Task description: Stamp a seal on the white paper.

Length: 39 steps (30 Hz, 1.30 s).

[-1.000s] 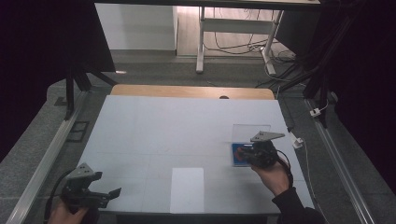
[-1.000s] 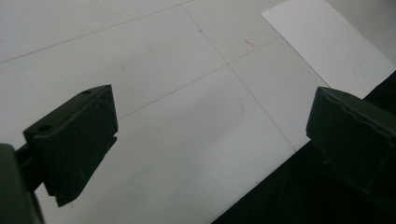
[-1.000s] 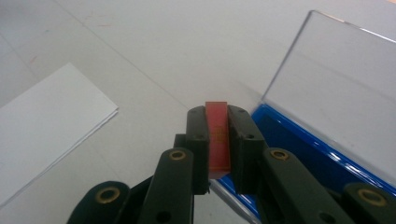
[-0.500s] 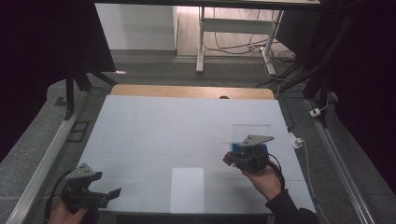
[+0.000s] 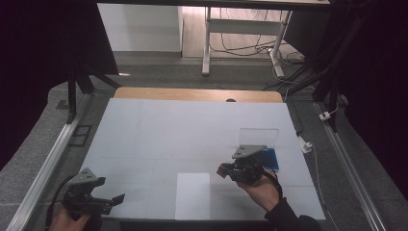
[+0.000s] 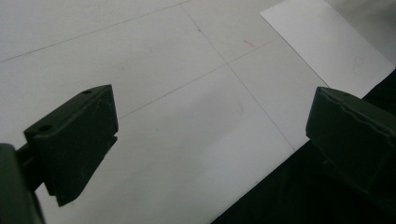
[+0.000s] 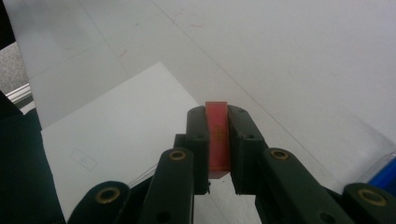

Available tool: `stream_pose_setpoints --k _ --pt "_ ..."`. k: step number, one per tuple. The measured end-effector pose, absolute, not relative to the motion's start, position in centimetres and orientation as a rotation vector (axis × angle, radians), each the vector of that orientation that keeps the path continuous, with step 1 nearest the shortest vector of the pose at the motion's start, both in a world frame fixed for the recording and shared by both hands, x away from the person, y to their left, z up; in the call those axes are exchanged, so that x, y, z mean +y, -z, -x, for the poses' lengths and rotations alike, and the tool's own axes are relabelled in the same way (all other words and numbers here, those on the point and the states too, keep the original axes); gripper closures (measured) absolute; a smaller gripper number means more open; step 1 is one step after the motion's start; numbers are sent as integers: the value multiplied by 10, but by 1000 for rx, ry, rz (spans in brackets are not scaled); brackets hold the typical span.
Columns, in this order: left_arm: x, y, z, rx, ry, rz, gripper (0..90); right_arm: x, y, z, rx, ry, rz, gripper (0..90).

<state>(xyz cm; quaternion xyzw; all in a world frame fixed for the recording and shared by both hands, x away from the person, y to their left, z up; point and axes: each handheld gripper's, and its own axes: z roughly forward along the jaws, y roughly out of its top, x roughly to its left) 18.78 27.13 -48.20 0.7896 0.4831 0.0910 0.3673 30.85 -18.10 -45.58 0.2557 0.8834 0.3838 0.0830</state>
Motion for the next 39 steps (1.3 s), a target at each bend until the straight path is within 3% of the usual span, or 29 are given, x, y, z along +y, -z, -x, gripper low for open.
stream_pose_setpoints --k 39 --pt "271 482 -188 1244 -225 -2030 30 -106 490 -294 2792 -1072 -471 795"
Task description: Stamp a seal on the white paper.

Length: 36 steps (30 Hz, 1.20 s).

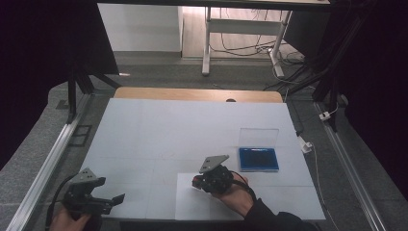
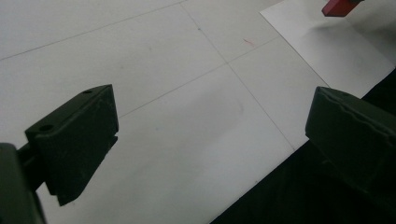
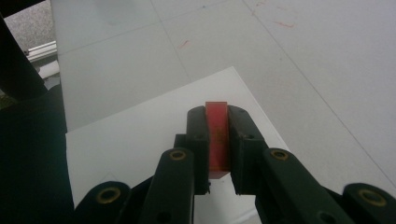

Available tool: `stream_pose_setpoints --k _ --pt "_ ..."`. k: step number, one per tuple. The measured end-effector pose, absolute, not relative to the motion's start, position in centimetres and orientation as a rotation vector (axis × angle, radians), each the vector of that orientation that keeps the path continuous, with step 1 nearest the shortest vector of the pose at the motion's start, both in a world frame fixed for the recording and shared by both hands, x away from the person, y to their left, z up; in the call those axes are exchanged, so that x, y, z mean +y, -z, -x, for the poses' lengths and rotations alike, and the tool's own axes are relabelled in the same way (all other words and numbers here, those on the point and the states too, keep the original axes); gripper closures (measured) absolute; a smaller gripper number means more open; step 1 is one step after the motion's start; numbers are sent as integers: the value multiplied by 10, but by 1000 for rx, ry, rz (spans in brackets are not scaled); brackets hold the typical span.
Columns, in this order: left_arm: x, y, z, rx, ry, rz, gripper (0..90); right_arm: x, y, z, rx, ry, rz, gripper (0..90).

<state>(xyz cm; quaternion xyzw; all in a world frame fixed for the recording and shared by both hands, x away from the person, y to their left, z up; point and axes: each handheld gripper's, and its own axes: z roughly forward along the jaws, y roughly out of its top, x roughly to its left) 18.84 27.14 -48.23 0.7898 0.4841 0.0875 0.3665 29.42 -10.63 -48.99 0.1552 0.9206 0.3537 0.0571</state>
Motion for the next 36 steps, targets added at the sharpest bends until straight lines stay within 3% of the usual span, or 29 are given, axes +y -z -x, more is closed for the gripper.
stream_pose_setpoints --k 36 --pt "270 482 -189 1245 -225 -2042 32 -97 504 -293 2819 -1007 -471 803"
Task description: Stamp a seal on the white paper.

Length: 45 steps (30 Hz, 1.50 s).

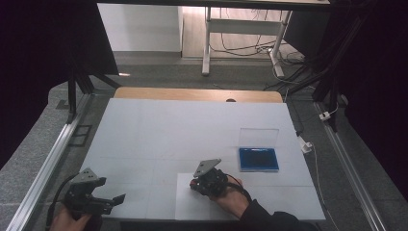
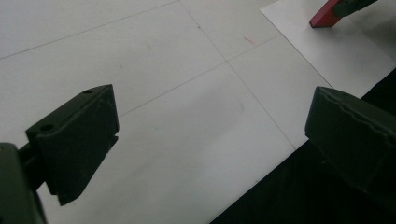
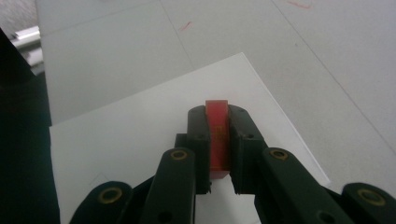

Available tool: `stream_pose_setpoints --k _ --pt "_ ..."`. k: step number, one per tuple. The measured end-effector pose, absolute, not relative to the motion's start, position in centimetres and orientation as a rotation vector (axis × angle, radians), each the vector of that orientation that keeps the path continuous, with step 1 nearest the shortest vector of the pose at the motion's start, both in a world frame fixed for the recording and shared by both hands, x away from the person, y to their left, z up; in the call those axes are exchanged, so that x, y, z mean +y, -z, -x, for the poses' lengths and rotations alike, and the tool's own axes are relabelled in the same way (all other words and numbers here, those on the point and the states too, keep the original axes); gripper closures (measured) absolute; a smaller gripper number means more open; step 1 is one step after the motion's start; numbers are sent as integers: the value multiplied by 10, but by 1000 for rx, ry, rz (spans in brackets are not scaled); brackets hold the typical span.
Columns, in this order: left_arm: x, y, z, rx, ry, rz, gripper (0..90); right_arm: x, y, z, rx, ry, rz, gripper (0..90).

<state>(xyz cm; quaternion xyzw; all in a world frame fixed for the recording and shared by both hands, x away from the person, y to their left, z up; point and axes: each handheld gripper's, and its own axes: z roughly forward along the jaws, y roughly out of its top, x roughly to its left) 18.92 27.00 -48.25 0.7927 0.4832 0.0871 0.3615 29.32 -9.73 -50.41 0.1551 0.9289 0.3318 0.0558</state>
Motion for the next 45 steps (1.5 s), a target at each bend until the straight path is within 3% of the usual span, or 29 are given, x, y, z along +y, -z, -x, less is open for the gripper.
stream_pose_setpoints --k 8,15,45 --pt "270 482 -189 1244 -225 -2043 33 -105 507 -305 2862 -1113 -604 803" --pt "270 482 -189 1243 -226 -2042 33 -97 505 -292 2807 -1013 -457 802" --pt "271 482 -189 1239 -223 -2032 33 -105 490 -296 2779 -1077 -488 796"
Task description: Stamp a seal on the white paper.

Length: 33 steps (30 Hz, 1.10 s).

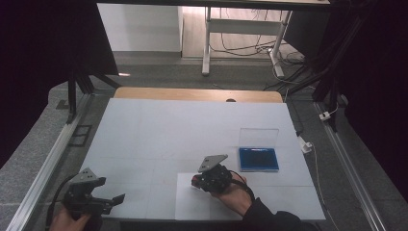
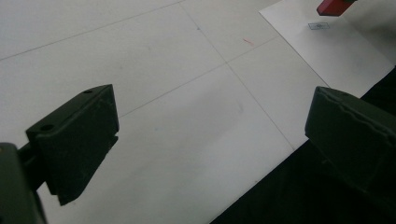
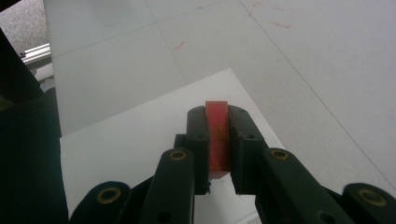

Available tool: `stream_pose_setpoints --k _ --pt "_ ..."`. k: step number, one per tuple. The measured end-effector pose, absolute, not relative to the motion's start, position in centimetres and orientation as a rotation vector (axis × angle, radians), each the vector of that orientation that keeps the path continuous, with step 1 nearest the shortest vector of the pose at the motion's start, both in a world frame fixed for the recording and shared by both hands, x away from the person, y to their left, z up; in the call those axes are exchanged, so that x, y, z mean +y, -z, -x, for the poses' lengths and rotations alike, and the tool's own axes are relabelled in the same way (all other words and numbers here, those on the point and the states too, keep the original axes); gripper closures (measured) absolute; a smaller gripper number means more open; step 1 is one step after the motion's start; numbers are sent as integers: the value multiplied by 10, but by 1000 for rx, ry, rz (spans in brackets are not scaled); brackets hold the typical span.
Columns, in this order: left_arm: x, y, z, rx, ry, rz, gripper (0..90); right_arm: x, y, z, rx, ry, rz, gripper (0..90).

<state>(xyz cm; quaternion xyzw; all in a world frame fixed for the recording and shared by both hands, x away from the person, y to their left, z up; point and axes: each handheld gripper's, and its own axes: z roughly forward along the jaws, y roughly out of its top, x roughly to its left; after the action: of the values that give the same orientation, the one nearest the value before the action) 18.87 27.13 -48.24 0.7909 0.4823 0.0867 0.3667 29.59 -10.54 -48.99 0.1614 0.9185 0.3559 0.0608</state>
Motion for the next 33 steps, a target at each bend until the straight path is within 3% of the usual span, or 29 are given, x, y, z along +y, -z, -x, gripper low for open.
stream_pose_setpoints --k 33 --pt "272 482 -188 1234 -220 -2023 32 -160 473 -325 2640 -1054 -714 794"
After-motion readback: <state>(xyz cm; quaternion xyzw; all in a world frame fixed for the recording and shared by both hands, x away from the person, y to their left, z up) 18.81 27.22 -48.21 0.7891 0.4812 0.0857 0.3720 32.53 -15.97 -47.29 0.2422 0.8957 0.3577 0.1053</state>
